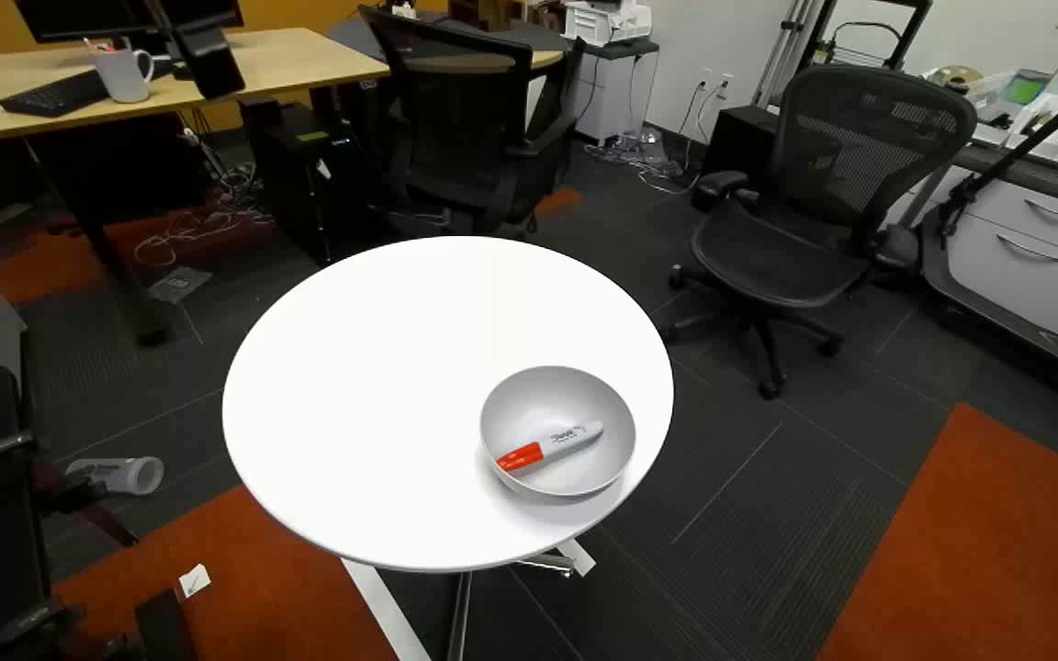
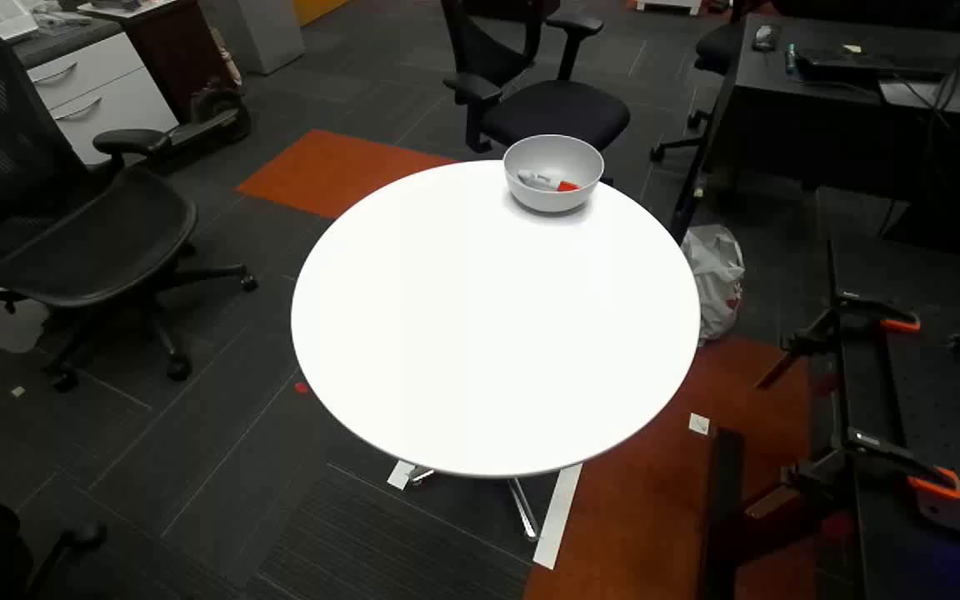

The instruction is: Remove the marker from the bowl and put it on the table

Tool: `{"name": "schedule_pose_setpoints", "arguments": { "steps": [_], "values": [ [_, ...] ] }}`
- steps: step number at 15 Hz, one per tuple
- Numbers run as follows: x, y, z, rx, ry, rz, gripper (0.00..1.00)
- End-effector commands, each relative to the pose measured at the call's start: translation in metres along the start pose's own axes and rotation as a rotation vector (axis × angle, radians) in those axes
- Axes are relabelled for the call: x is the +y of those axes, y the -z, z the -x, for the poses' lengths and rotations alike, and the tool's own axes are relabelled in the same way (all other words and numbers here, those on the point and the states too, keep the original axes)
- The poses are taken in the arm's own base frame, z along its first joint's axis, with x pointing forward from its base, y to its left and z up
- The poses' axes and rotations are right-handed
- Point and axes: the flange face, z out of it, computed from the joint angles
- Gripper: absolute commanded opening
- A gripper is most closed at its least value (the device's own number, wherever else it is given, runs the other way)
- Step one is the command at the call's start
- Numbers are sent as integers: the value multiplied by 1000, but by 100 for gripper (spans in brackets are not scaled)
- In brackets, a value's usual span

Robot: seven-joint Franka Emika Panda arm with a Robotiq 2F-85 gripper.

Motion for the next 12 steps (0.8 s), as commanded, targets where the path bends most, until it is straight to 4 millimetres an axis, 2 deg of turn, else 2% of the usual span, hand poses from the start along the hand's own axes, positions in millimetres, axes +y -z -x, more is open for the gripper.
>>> {"name": "schedule_pose_setpoints", "arguments": {
  "steps": [1,7,12],
  "values": [
    [0,0,0,0,0,0,100],
    [0,0,0,0,0,0,100],
    [14,-18,-22,-8,-13,-1,100]
  ]
}}
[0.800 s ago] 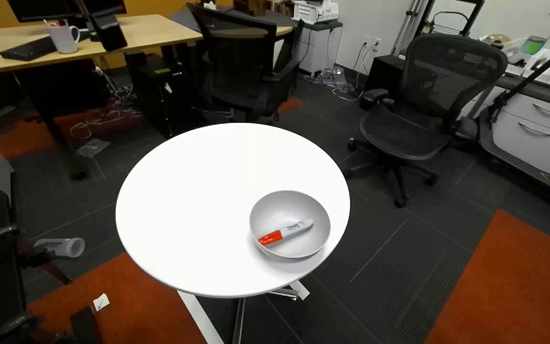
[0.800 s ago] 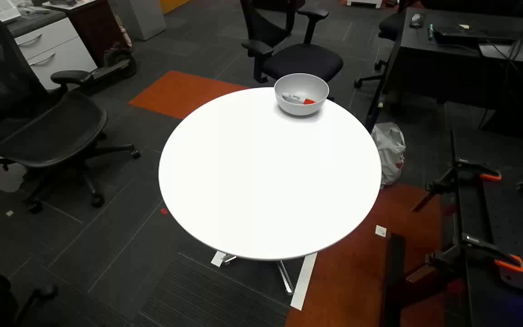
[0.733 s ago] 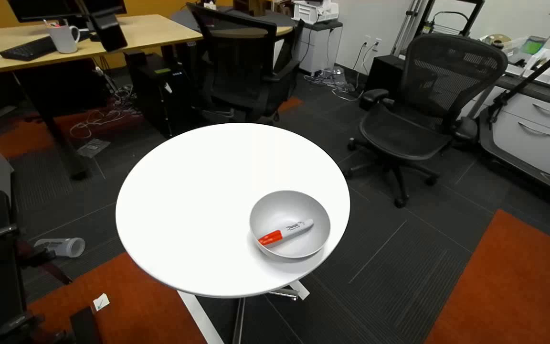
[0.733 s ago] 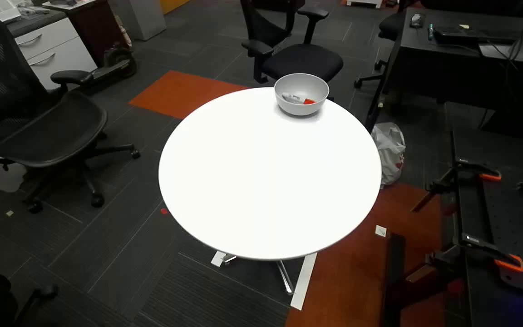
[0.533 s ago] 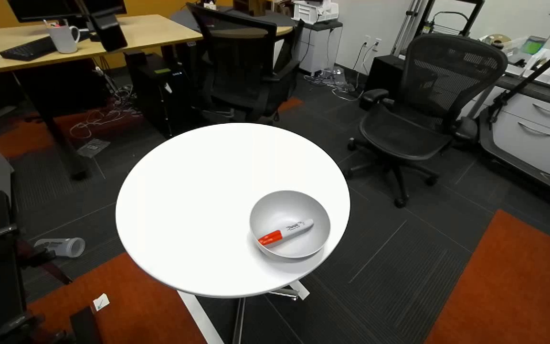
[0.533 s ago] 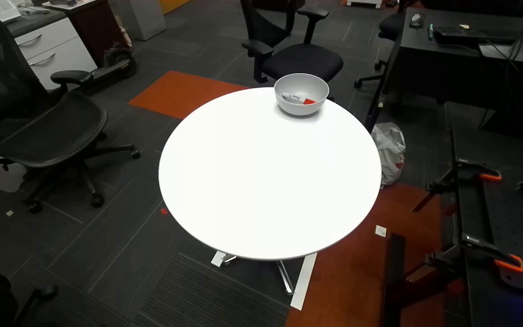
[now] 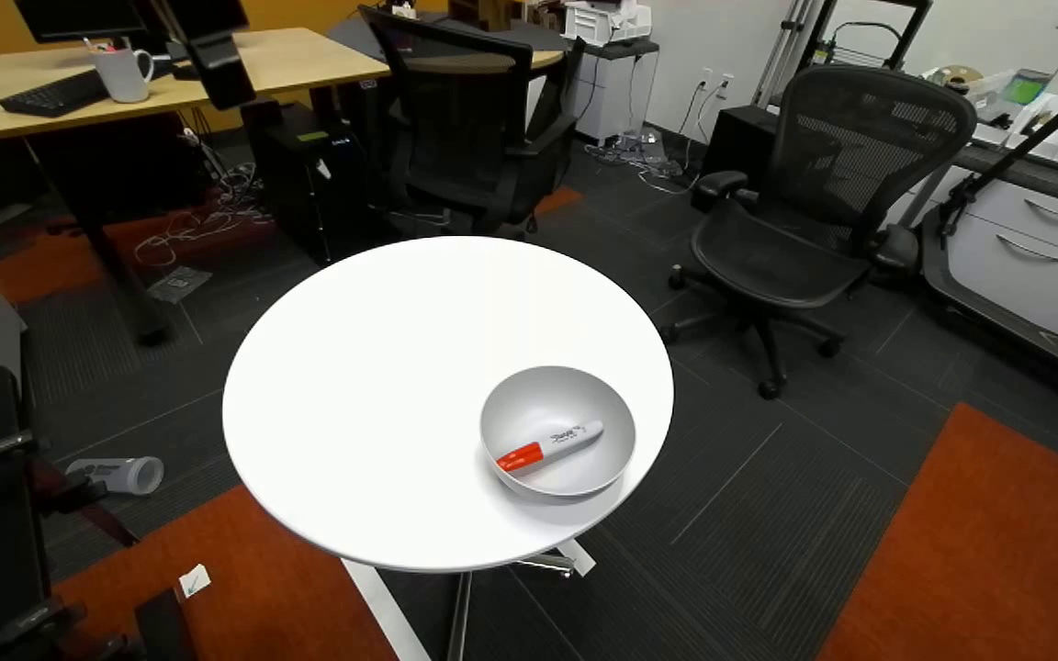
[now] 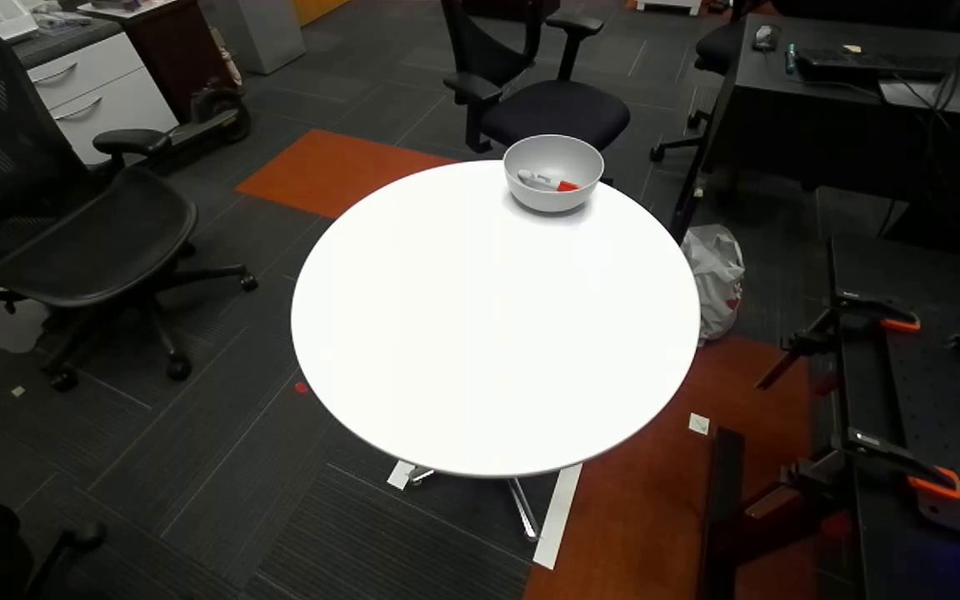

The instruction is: Remove the marker from the bowl and put it on the table

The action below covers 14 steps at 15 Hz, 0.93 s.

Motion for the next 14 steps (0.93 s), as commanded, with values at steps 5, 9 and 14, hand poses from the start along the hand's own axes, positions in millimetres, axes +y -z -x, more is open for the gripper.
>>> {"name": "schedule_pose_setpoints", "arguments": {
  "steps": [5,9,14],
  "values": [
    [30,-44,-46,10,-37,7,100],
    [52,-69,-60,57,-89,37,100],
    [87,-106,-75,58,-141,9,100]
  ]
}}
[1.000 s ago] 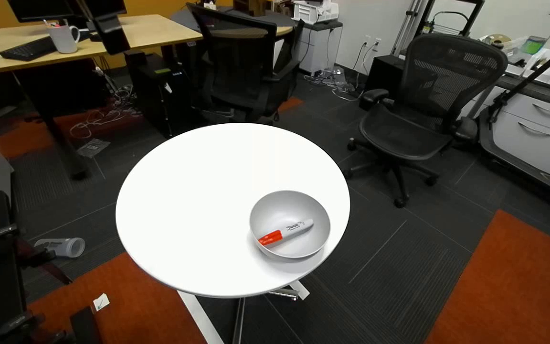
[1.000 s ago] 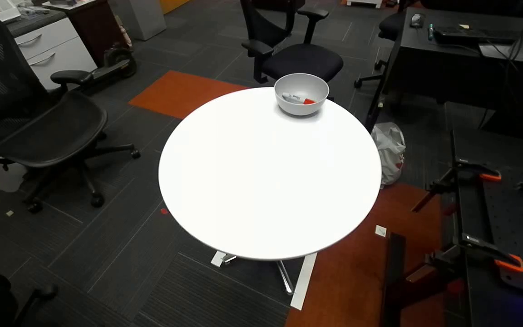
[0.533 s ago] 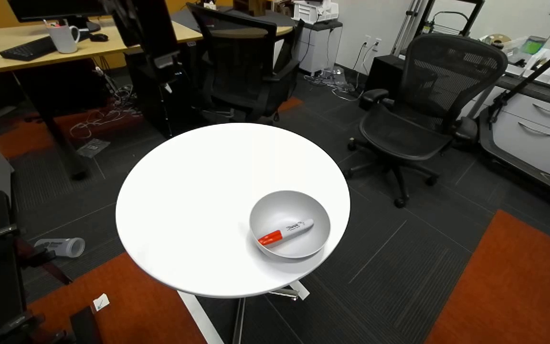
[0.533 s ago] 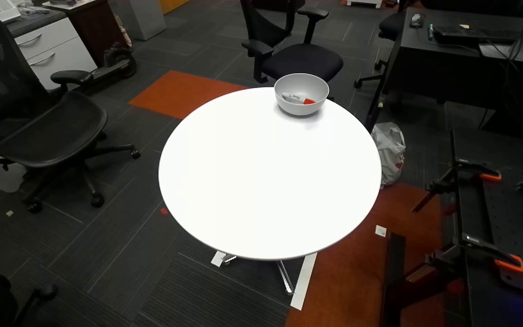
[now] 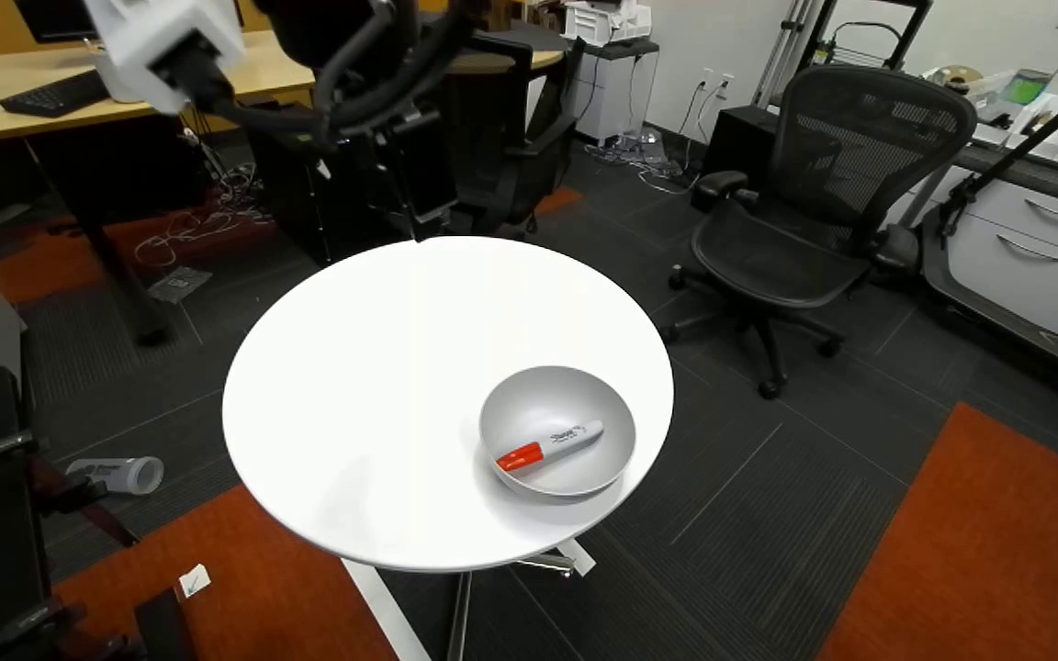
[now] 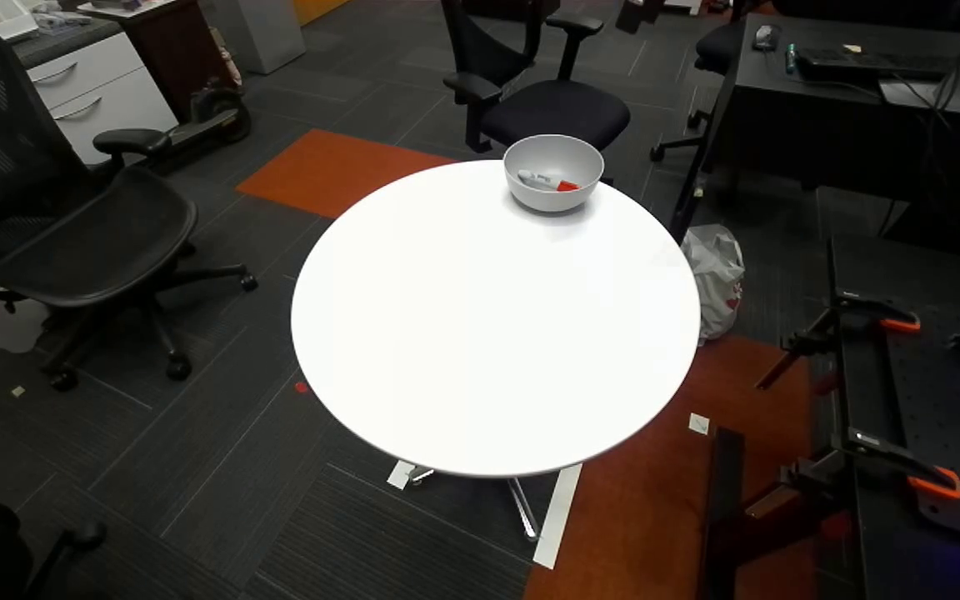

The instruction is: Remove the marker from the bowl and put it on the table

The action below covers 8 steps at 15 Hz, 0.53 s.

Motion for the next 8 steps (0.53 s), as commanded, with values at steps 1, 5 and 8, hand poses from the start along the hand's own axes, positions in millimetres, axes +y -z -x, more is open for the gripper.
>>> {"name": "schedule_pose_setpoints", "arguments": {
  "steps": [1,5,8],
  "values": [
    [24,-28,-21,-21,-20,-37,100],
    [50,-60,-44,-53,-76,-51,100],
    [62,-85,-57,-105,-97,-17,100]
  ]
}}
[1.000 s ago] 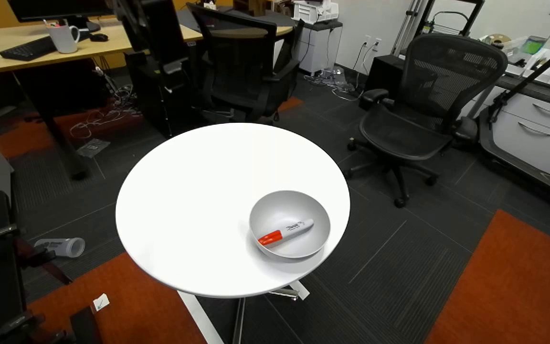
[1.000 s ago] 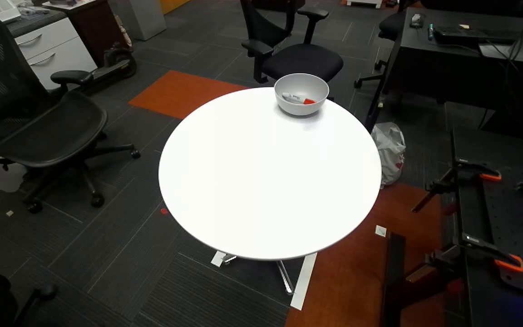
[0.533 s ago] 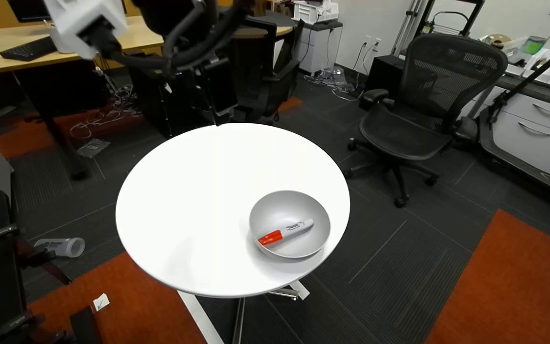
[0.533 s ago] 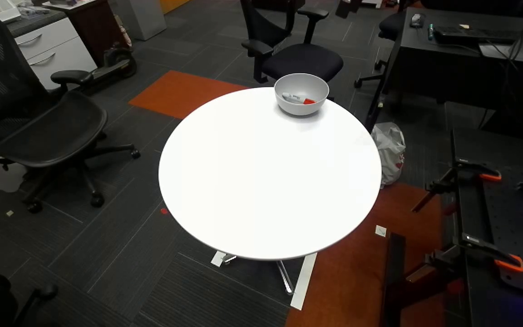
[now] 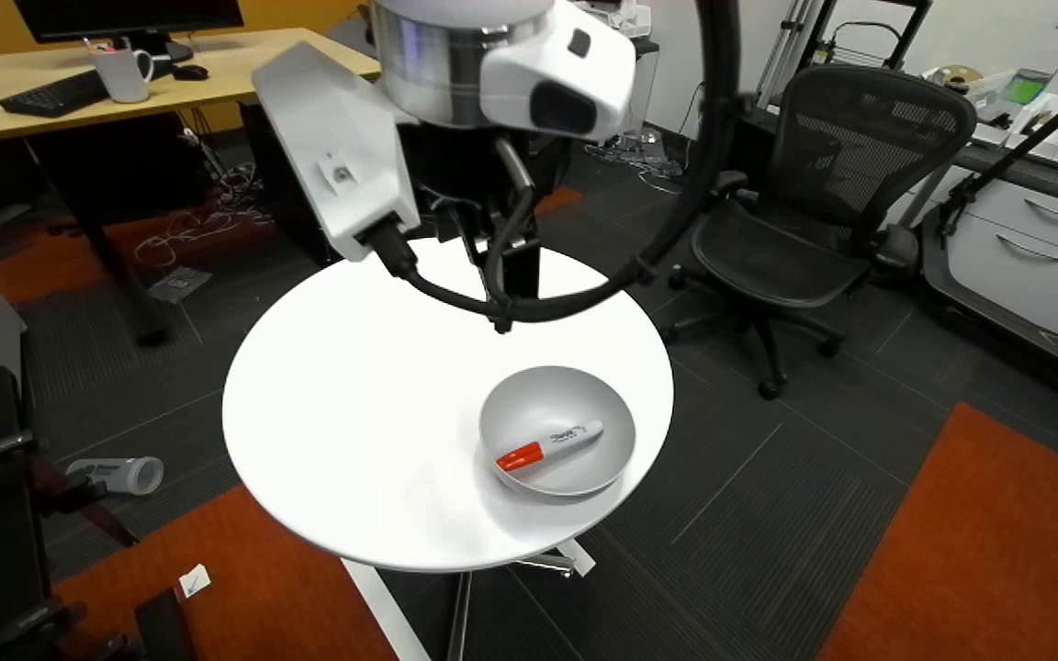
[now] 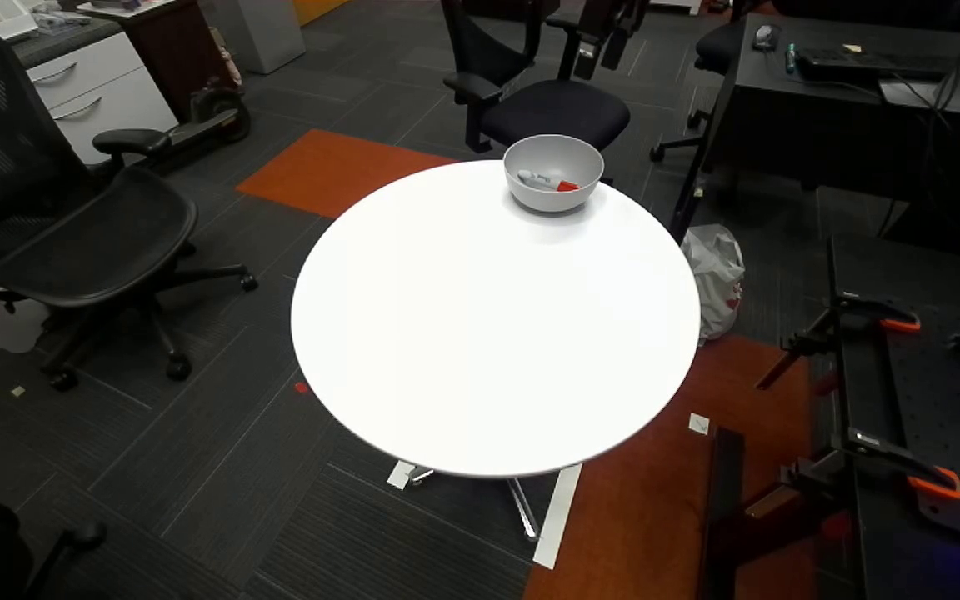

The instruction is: Remove the marker from the bowl and put it on the table

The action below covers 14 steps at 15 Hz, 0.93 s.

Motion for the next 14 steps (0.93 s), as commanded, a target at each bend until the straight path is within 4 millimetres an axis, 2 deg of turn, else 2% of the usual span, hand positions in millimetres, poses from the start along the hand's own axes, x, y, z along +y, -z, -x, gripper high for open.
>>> {"name": "schedule_pose_setpoints", "arguments": {
  "steps": [1,7,14],
  "values": [
    [12,-24,-24,-57,-30,30,100],
    [24,-69,-35,-131,-64,103,100],
    [36,-107,-55,-95,-74,129,100]
  ]
}}
